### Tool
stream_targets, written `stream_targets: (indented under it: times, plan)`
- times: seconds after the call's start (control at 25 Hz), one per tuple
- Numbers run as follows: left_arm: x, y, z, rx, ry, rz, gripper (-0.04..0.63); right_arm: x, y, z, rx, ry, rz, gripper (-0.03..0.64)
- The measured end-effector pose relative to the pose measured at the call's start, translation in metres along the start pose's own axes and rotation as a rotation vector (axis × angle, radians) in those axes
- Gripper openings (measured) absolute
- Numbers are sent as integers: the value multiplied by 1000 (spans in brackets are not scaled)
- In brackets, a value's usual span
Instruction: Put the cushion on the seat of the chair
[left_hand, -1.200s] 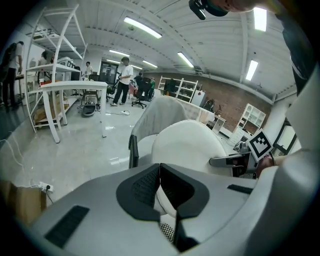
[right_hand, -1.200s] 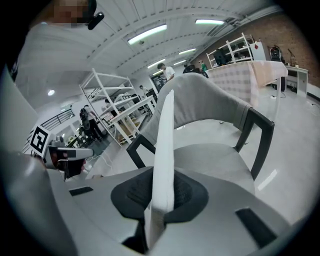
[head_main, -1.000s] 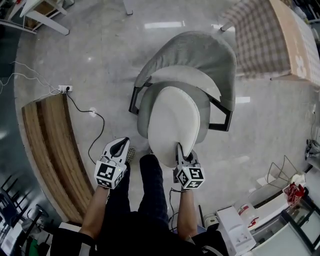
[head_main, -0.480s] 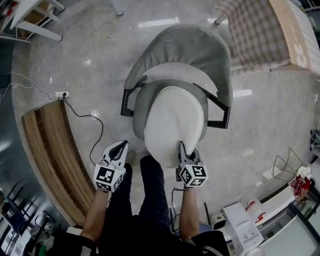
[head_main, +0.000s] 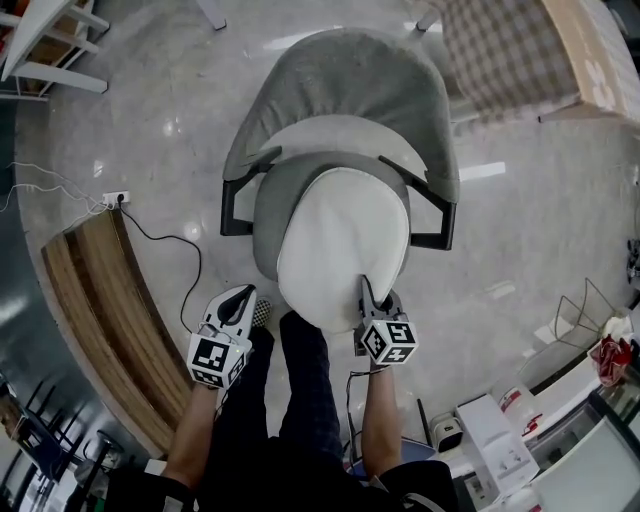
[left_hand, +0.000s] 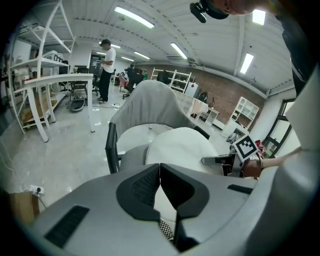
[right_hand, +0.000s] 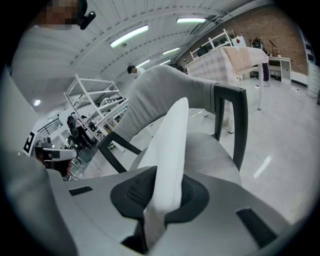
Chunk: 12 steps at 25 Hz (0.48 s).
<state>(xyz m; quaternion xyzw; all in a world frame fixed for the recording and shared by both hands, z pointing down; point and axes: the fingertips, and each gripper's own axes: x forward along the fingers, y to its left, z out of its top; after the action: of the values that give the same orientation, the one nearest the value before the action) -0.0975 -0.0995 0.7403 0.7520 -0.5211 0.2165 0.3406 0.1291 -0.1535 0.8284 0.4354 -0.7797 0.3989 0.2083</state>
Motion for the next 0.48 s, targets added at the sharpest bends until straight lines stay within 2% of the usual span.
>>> stream_targets:
  times: [0.48]
  plan:
    - [32, -14, -12, 26, 39, -36, 20, 20, -40, -23, 46, 16, -10, 66]
